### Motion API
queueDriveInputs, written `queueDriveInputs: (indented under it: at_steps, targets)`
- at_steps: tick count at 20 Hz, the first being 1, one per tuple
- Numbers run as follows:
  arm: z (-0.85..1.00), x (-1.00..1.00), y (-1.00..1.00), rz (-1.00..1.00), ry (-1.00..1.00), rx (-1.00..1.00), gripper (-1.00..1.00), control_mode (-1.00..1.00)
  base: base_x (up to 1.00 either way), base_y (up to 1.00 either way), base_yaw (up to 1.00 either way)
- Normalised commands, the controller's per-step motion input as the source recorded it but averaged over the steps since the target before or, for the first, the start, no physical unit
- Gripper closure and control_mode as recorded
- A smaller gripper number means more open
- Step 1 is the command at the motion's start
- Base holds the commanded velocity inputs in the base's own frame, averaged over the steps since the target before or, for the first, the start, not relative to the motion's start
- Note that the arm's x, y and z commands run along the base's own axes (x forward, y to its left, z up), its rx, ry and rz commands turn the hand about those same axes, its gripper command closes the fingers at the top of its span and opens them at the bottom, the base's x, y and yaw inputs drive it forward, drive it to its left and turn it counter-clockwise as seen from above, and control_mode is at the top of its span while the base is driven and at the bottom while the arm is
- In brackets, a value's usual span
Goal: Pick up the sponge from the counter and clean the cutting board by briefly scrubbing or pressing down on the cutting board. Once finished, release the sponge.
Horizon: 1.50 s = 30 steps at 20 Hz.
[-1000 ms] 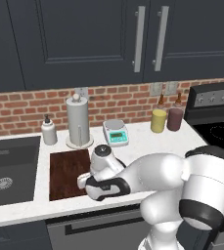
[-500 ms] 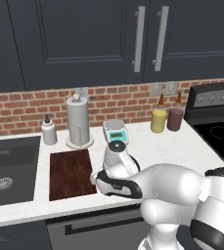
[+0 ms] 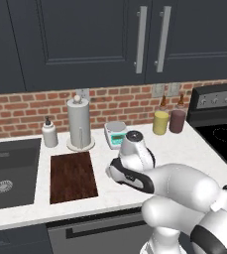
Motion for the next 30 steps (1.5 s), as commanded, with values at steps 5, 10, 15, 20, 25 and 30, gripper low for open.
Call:
queueDriveInputs:
  at_steps: [5,10,15,20,25,30]
  targets:
    - [0.0,0.48,-0.44,0.1,0.0,0.0,-1.0,-1.0,0.0,0.0,0.0]
    - [-0.15,0.21,-0.27,0.07,0.0,-0.06,-1.0,-1.0,0.0,0.0,0.0]
    - [-0.13,0.0,-0.15,0.02,-0.01,-0.02,-1.0,-1.0,0.0,0.0,0.0]
    - [0.33,-0.03,-0.05,0.0,-0.01,0.01,-1.0,-1.0,0.0,0.0,0.0]
    - [0.79,-0.36,-0.08,0.0,-0.05,0.03,-1.0,-1.0,0.0,0.0,0.0]
    - [0.72,-0.65,-0.03,0.01,0.0,0.13,-1.0,-1.0,0.0,0.0,0.0]
